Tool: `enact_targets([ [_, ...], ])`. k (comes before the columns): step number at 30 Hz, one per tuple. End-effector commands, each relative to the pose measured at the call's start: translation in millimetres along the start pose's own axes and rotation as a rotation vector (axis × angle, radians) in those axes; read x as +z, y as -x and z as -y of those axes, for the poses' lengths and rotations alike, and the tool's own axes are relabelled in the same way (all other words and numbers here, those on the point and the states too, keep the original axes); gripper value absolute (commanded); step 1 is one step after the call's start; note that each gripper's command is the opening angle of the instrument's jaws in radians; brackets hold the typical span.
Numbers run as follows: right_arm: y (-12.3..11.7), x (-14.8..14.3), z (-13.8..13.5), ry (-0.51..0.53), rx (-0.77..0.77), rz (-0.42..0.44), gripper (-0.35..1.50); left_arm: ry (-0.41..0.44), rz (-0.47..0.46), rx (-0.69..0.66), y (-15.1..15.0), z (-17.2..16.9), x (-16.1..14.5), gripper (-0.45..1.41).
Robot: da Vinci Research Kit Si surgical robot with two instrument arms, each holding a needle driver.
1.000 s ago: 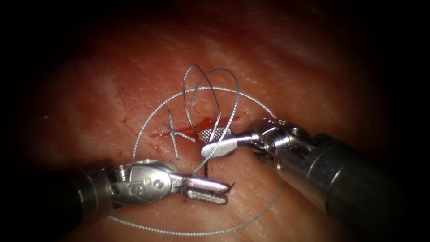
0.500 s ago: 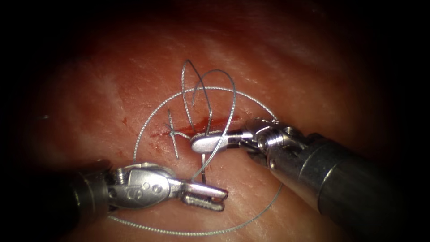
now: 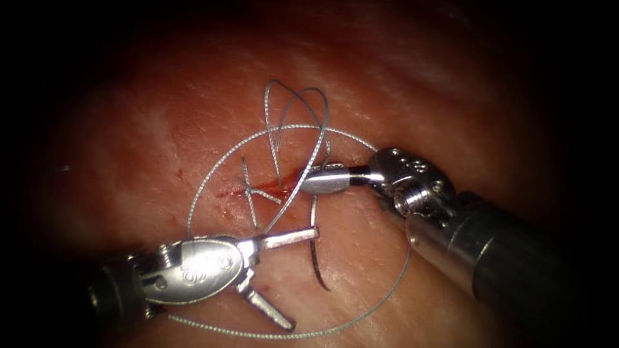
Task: Wound Closure
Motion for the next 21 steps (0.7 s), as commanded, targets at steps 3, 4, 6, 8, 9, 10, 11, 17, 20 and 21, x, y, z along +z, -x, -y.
enact_targets([
  [3,-0.6,0.9,-0.5,-0.001,-0.174,0.019,-0.35,-0.011,0.011,-0.034,1.1,0.7,0.3,0.34],
  [4,-0.7,0.9,-0.5,-0.002,-0.214,0.020,-0.35,-0.028,0.026,-0.046,1.5,1.0,0.3,0.27],
  [6,-1.1,0.9,-0.5,-0.002,-0.293,0.022,-0.35,-0.062,0.060,-0.070,2.3,1.8,0.3,0.15],
  [8,-1.7,0.9,-0.7,-0.001,-0.388,0.027,-0.35,-0.089,0.089,-0.096,3.3,2.6,0.2,0.05],
  [9,-2.0,0.8,-0.7,-0.003,-0.427,0.025,-0.35,-0.103,0.106,-0.098,3.9,3.1,0.1,0.02],
  [10,-2.3,0.8,-0.8,-0.010,-0.454,0.019,-0.35,-0.120,0.130,-0.112,4.6,3.9,-0.1,0.00],
  [11,-2.7,0.7,-1.0,-0.015,-0.480,0.001,-0.35,-0.127,0.147,-0.125,5.2,4.4,-0.3,-0.03],
  [17,-4.3,0.4,-1.8,-0.004,-0.537,-0.022,-0.35,-0.185,0.214,-0.166,8.4,7.1,-1.7,-0.06],
  [20,-4.9,0.4,-2.1,0.004,-0.555,-0.036,-0.35,-0.204,0.224,-0.177,9.1,7.9,-2.6,-0.10],
  [21,-5.0,0.4,-2.2,0.003,-0.565,-0.036,-0.35,-0.210,0.227,-0.180,9.2,8.1,-2.8,-0.11],
])
